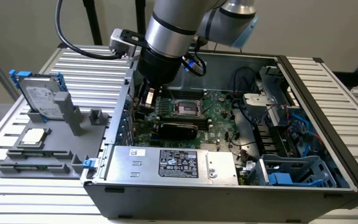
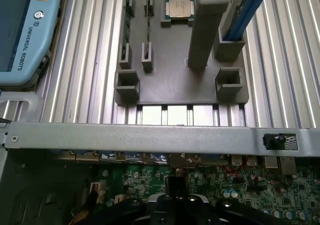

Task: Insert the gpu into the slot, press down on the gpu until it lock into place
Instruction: 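Press down on the gpu until it lock into place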

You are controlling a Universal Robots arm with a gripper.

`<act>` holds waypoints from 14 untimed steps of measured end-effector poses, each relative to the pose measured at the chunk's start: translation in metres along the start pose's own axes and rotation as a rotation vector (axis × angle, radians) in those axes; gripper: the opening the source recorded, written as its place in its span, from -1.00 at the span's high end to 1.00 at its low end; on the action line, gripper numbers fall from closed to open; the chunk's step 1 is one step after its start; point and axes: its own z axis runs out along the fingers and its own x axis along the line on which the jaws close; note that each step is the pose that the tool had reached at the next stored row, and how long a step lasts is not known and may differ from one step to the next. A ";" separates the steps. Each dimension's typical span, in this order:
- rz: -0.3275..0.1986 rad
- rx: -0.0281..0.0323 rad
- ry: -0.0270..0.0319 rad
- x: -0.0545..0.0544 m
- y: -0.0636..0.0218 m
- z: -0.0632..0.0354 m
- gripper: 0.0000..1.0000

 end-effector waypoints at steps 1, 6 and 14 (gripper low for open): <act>0.001 -0.0011 0.0002 0.000 0.0000 -0.0001 0.79; 0.008 -0.0179 -0.0016 0.000 0.0002 -0.0001 0.79; 0.023 -0.0288 -0.0070 -0.002 0.0006 0.0000 0.79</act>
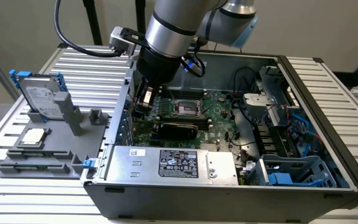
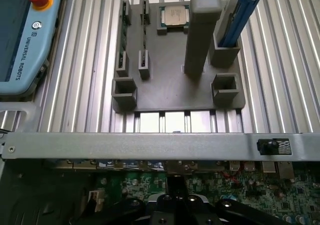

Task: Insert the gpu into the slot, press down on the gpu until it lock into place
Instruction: 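Press down on the gpu until it lock into place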

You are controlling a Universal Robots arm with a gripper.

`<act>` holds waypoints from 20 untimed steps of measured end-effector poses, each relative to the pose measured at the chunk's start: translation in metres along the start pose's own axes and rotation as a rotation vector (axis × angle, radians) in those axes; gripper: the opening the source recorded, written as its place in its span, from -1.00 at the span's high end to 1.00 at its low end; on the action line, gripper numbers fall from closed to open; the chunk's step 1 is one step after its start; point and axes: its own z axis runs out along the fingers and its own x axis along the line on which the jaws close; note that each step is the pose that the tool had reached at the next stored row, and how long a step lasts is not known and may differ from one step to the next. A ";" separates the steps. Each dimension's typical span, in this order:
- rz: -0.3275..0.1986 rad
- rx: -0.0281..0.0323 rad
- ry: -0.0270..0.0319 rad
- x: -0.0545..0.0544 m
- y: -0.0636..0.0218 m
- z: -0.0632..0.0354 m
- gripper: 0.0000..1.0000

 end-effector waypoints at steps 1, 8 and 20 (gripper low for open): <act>0.002 -0.0012 -0.0006 0.000 0.0001 0.0000 0.79; 0.015 -0.0125 -0.0044 -0.002 0.0003 -0.0001 0.79; 0.034 -0.0339 -0.0095 -0.005 0.0006 -0.0009 0.79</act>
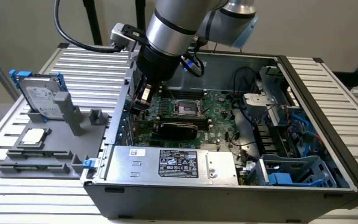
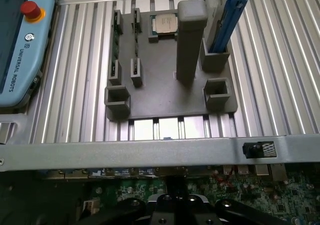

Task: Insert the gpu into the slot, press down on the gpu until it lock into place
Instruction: 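Press down on the gpu until it lock into place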

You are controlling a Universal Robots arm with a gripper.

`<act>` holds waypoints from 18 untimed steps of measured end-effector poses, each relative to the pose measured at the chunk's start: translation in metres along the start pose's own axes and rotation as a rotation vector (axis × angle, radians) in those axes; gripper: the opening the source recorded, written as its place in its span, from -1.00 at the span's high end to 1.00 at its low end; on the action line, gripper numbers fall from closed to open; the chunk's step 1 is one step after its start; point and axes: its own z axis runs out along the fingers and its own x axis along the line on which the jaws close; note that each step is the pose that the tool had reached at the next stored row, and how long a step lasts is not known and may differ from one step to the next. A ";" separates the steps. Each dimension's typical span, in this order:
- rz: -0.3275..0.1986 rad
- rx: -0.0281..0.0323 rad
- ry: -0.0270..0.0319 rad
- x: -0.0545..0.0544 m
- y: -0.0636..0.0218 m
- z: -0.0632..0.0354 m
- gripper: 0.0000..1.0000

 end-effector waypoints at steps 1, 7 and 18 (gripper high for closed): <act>0.002 -0.0027 0.0001 0.000 0.0002 -0.0004 0.79; 0.010 -0.0076 -0.0012 -0.001 0.0004 -0.0008 0.79; 0.022 -0.0069 0.0129 -0.001 -0.0004 0.0013 0.79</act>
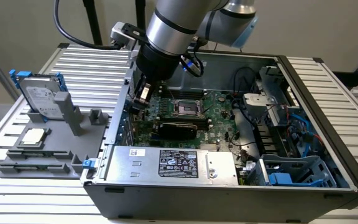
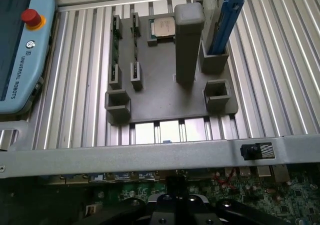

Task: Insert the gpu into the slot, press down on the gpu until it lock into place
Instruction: 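Press down on the gpu until it lock into place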

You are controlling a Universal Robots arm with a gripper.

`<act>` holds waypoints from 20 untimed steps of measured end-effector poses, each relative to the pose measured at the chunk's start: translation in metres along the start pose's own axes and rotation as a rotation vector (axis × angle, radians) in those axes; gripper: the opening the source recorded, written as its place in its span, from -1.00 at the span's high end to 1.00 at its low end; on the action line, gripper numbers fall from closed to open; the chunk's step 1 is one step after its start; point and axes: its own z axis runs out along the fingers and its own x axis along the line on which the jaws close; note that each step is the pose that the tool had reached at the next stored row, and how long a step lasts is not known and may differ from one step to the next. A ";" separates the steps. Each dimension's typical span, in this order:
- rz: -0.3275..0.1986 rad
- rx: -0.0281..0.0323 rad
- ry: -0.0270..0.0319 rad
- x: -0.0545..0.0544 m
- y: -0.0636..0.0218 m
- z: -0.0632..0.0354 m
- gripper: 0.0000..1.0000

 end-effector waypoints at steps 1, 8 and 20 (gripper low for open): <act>0.000 0.0004 0.0001 0.000 -0.0001 -0.0003 0.79; 0.004 0.0548 -0.0042 0.000 -0.0012 -0.0040 0.79; 0.014 0.2721 -0.0255 0.000 -0.0046 -0.0053 0.79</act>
